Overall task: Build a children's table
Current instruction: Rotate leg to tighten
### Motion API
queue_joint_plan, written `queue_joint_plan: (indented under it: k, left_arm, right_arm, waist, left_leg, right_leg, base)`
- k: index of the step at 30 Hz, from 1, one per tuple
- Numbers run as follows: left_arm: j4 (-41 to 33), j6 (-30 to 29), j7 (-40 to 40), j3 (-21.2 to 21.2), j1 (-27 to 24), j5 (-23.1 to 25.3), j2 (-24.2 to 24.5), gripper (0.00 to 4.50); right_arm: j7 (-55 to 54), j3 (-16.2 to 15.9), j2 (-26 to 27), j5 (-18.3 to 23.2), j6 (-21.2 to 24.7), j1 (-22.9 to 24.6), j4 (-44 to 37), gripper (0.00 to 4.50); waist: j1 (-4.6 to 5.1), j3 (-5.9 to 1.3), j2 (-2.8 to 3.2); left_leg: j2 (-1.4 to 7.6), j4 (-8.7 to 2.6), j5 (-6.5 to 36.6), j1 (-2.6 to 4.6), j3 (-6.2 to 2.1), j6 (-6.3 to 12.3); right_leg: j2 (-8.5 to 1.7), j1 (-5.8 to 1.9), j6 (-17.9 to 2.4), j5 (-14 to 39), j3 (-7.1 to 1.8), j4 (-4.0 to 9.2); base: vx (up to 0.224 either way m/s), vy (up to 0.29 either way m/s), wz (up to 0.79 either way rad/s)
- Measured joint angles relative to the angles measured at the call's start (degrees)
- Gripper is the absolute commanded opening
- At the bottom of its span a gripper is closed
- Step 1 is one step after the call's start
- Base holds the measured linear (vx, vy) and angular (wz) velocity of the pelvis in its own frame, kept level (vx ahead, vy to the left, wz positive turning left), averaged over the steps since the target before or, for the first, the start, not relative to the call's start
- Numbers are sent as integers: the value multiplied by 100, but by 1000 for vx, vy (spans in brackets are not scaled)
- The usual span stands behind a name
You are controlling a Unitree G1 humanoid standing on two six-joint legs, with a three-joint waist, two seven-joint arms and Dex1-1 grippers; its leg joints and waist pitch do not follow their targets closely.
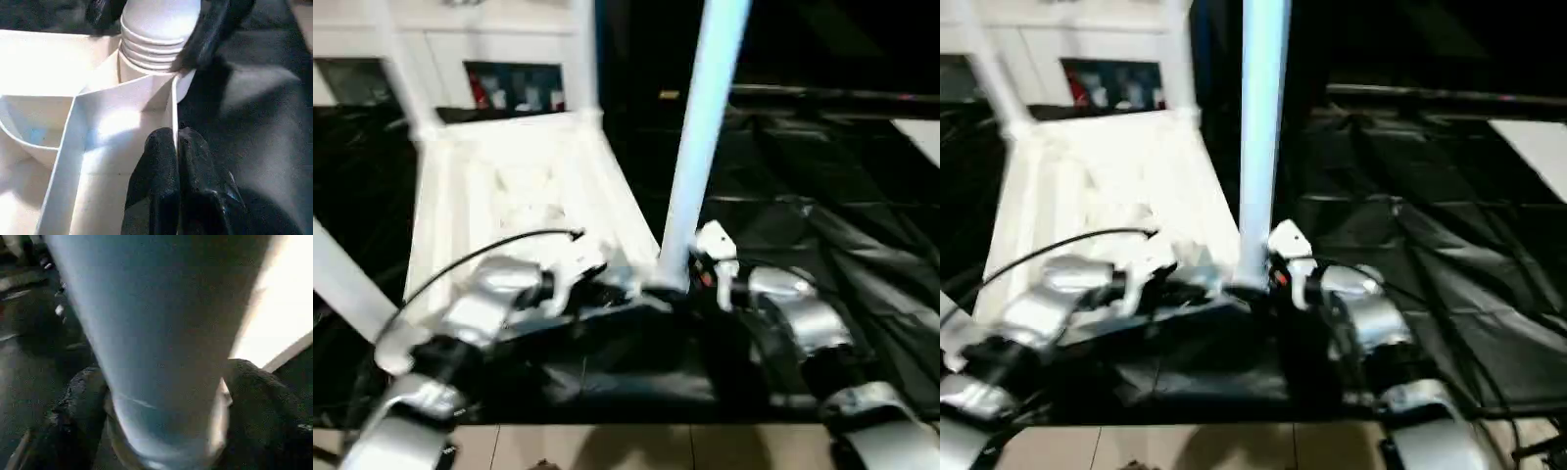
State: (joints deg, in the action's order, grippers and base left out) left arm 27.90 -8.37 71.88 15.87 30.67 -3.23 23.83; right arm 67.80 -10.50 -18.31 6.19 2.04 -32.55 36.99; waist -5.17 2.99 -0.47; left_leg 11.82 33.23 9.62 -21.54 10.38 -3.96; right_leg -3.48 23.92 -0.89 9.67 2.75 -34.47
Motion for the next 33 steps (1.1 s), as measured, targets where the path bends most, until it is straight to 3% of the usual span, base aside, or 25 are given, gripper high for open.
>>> queue_joint_plan:
  k: [5,14,18,24,30,31,33]
  left_arm:
    - [-72,0,170,2,-67,-51,171,0]
    - [-111,-5,114,-5,-88,-38,124,0]
    - [317,-51,-920,-150,133,263,-360,0]
    - [1098,-257,-2477,-249,658,564,-1235,0]
    - [1241,-288,-2774,-272,736,633,-1429,0]
    - [1241,-287,-2755,-281,737,637,-1434,0]
    - [1241,-286,-2688,-307,738,639,-1437,0]
  right_arm:
    - [391,-133,-105,2,10,0,-42,334]
    - [275,-20,45,110,131,130,-109,277]
    - [-1302,385,562,-28,-39,261,123,274]
    - [-3874,880,1367,-226,-82,103,555,272]
    - [-4435,962,1566,-334,-245,-36,808,272]
    - [-4432,975,1568,-336,-281,-40,829,328]
    - [-4378,1000,1574,-335,-321,-40,838,342]
  waist:
    - [-3,5,-7]
    - [4,19,-32]
    - [53,15,-38]
    - [212,12,-33]
    - [261,-7,3]
    - [263,-8,6]
    - [270,-9,9]
  left_leg:
    - [2,32,1,2,0,-3]
    - [2,43,0,9,1,-4]
    - [1,49,-5,47,5,-12]
    - [-8,50,-6,63,4,-12]
    - [-10,46,-5,59,0,-11]
    - [-10,46,-5,58,-1,-11]
    - [-10,44,-5,57,-1,-11]
  right_leg:
    - [-2,-2,-2,-2,-5,-22]
    - [-3,-1,0,-1,-13,-43]
    - [-2,-24,19,9,-19,-52]
    - [-5,-38,27,13,-28,-39]
    - [-5,-41,27,12,-26,-31]
    - [-5,-41,27,12,-26,-31]
    - [-4,-41,25,10,-26,-32]
  base:
    - [0,0,0]
    - [0,0,0]
    - [0,0,0]
    - [0,0,0]
    - [0,0,0]
    - [0,0,0]
    - [0,0,0]
